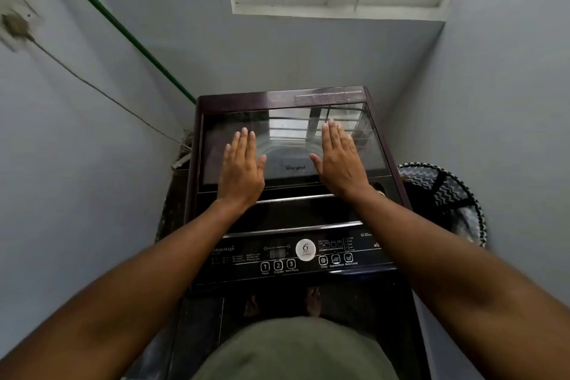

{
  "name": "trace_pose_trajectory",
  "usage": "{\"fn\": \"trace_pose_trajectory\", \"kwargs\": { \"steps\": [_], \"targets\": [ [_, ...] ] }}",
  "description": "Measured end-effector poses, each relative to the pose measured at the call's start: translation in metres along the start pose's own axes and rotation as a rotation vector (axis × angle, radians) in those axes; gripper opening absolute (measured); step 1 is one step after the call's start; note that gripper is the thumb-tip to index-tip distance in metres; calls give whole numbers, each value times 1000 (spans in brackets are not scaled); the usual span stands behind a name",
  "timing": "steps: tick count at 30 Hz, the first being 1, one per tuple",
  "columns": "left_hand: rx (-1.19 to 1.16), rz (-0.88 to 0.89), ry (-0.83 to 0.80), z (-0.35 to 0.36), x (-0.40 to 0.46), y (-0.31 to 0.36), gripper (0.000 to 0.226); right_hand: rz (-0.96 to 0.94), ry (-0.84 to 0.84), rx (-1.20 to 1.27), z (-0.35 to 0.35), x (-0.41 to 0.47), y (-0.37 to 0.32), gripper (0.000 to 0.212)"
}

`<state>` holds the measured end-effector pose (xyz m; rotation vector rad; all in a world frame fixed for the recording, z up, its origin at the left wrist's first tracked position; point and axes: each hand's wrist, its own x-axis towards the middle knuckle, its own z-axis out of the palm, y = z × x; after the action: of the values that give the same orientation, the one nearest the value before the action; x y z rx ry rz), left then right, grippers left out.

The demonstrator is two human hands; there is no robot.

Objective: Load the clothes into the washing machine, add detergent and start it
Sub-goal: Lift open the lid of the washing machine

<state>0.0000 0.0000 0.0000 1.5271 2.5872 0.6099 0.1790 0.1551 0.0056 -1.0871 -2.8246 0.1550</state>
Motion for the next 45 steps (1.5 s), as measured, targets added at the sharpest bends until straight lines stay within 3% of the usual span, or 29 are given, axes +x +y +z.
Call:
{"fn": "trace_pose_trajectory", "kwargs": {
  "steps": [7,12,26,30,34,36,42,45],
  "targets": [
    [4,45,92,15,-44,-1,42,-63,17,-37,14,-37,-10,45],
    [5,123,34,26,-75,8,19,-139,16,-34,32,-64,-13,32],
    [51,80,-58,36,-70,20,30,-124,30,-53,41,-72,-15,34],
    [118,-1,-164,33,-54,28,27,-155,-43,-53,36,-65,-9,38],
    [158,-69,-165,33,-50,36,32,-124,-183,69,21,-59,-10,31],
    [155,-102,-183,32,-46,40,34,-113,-274,113,9,-52,-11,38],
    [66,-184,-286,5,-25,46,37,-124,-544,185,-27,-43,-33,102],
    [-25,-227,-332,-17,-13,47,39,-159,-603,128,-43,-35,-44,105]
  ]
}}
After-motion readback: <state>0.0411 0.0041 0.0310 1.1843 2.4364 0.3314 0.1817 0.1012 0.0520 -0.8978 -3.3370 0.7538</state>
